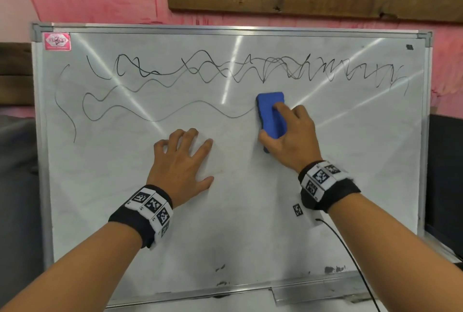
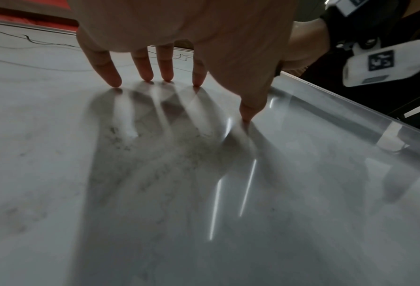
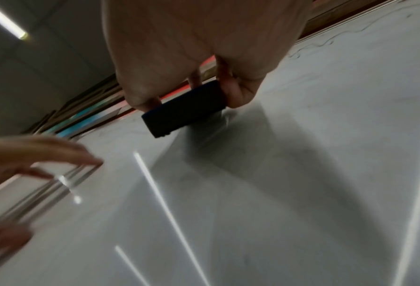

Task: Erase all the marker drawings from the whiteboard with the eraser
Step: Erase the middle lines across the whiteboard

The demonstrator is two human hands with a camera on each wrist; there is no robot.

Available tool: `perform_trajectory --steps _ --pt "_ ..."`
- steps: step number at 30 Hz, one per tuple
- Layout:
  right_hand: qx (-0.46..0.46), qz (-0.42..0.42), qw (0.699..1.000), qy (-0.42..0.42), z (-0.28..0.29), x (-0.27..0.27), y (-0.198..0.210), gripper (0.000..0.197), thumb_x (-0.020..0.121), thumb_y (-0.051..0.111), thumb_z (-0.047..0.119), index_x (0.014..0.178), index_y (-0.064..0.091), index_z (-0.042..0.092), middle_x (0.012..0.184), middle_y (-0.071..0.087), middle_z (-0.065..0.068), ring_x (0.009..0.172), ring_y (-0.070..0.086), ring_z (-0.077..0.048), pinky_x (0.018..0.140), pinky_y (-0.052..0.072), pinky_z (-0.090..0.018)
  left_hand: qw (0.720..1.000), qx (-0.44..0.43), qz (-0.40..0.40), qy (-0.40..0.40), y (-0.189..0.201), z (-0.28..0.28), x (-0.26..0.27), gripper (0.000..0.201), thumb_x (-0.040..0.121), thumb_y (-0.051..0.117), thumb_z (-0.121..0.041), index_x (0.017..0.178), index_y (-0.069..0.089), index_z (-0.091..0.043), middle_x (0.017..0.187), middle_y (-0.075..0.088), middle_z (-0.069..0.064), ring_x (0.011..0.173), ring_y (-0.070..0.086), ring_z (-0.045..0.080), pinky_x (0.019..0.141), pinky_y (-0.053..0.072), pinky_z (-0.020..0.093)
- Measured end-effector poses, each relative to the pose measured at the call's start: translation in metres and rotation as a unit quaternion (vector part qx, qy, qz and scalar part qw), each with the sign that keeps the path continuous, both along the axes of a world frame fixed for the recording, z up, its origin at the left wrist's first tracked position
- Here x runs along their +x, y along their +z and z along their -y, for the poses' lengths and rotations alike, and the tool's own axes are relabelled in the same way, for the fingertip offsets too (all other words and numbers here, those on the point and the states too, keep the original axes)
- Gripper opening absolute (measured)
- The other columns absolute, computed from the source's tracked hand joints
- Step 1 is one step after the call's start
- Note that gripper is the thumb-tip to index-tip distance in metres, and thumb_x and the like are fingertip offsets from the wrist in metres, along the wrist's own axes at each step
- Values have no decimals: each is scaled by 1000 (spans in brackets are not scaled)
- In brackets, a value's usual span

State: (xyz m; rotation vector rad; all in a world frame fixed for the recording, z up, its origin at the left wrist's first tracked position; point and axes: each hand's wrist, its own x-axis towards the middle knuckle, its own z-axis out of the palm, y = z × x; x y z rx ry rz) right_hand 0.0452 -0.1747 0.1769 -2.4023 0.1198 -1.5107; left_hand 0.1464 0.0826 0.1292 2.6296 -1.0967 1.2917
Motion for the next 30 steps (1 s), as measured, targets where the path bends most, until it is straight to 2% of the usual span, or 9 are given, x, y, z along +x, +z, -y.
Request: perform_trajectory --steps 4,9,13,16,21,26,30 --pt "-11 -14 999 27 -13 -2 -22 65 74 77 42 131 56 18 97 46 -3 76 49 -19 69 48 -29 1000 -2 -1 9 1 -10 2 84 69 69 -68 140 50 -26 144 42 12 128 40 37 92 40 55" --pt "55 18 998 6 -20 11 4 66 77 76 42 135 53 20 102 46 -5 82 47 -18 74 39 -24 1000 -11 -8 25 4 -25 5 86 69 69 -68 141 48 -25 145 42 12 128 39 37 89 44 53" --pt "-27 -31 998 44 -45 12 -22 65 75 78 43 130 54 18 97 44 -3 73 47 -18 67 46 -28 999 -20 -17 36 0 -39 10 87 69 69 -69 141 47 -25 144 42 13 127 40 37 86 45 52" --pt "-47 -54 996 55 -50 9 -35 65 73 76 45 129 56 19 95 43 -1 70 48 -19 64 51 -32 999 -18 -18 43 -2 -46 13 87 69 67 -70 141 47 -25 144 42 12 127 39 37 88 43 52" --pt "65 4 998 21 -46 17 -18 66 76 77 41 133 52 21 101 45 -4 80 49 -19 72 42 -27 998 -26 -22 52 2 -59 16 88 71 66 -71 143 45 -26 145 41 12 129 37 36 90 42 53" --pt "-60 -76 993 67 -77 17 -46 65 73 77 44 129 54 18 95 44 -2 68 49 -20 61 53 -36 997 -33 -33 62 0 -76 20 88 71 67 -70 143 46 -25 145 42 12 128 38 36 90 43 53" --pt "50 -8 998 42 -76 30 -21 66 75 78 40 133 53 20 102 46 -4 79 48 -18 72 41 -25 997 -34 -42 63 -4 -85 22 89 72 66 -69 144 45 -21 144 42 12 127 39 36 88 45 52"
